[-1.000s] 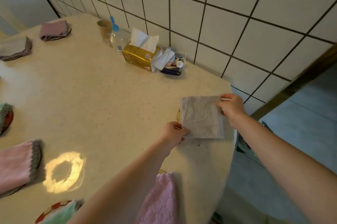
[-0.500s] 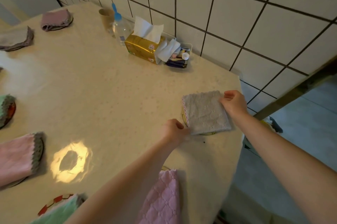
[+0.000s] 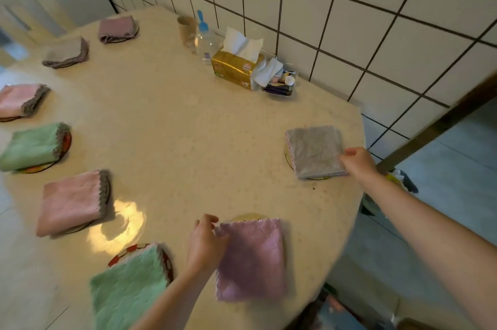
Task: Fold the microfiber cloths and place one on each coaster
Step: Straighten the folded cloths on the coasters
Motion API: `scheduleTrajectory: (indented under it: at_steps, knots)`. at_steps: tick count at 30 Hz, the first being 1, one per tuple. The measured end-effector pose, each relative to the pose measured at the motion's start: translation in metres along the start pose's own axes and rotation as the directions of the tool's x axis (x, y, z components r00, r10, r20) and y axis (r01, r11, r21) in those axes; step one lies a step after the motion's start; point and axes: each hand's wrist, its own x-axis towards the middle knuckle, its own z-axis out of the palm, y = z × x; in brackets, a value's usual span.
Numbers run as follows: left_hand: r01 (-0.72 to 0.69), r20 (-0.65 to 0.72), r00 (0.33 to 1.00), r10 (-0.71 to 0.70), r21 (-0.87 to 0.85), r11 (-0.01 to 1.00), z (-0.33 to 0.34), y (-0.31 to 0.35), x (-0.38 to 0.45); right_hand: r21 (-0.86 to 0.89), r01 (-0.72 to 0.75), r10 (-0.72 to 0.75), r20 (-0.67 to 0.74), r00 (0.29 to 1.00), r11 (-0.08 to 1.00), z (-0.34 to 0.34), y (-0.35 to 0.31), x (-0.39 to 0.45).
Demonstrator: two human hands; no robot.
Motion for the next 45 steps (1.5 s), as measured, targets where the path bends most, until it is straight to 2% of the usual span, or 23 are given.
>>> scheduleTrajectory:
  at_steps: [4,10,15,20,24,27,31,33,35,41,45]
  knots:
    - [0.084,0.03,0.996,-0.082,-0.066,0.994,0.005,-0.016,-0.017,0.038,-0.046,0.045,0.024,0.999,0.998,0.001,-0.015,0.006]
    - [0.11,-0.019,0.993,-0.112,-0.096,0.989,0.011,-0.015,-0.023,0.22,-0.152,0.123,0.143,0.982,0.963,0.006,-0.02,0.016]
    - [0.136,-0.036,0.99,-0.138,-0.036,0.99,0.008,-0.008,-0.031,0.187,-0.152,0.132,0.116,0.984,0.971,0.007,-0.025,0.024]
    - [0.296,0.083,0.955,-0.286,-0.155,0.943,0.003,-0.003,-0.03,0.247,-0.179,0.142,0.16,0.977,0.952,0.007,-0.029,0.029]
    - [0.423,0.27,0.902,-0.337,-0.398,0.814,0.001,0.0,-0.029,0.279,-0.189,0.124,0.234,0.964,0.941,0.01,-0.029,0.028]
    - [0.479,0.383,0.873,-0.303,-0.554,0.681,-0.006,0.006,-0.035,0.351,-0.192,0.081,0.307,0.948,0.916,0.008,-0.028,0.023]
    - [0.529,0.469,0.848,-0.247,-0.731,0.43,-0.008,0.009,-0.049,0.636,-0.34,0.071,0.409,0.91,0.693,0.008,-0.024,0.014]
    - [0.54,0.478,0.841,-0.254,-0.772,0.337,-0.001,0.005,-0.054,0.66,-0.411,0.121,0.439,0.89,0.629,0.013,-0.016,0.009]
    - [0.538,0.468,0.842,-0.27,-0.771,0.341,0.007,0.0,-0.059,0.661,-0.449,0.161,0.45,0.878,0.601,0.018,-0.009,0.006]
    - [0.548,0.448,0.834,-0.322,-0.74,0.389,0.012,-0.006,-0.062,0.695,-0.461,0.161,0.454,0.876,0.551,0.017,-0.007,0.002]
    - [0.51,0.394,0.86,-0.323,-0.675,0.533,0.01,-0.014,-0.064,0.686,-0.474,0.207,0.438,0.875,0.552,0.022,0.0,0.005]
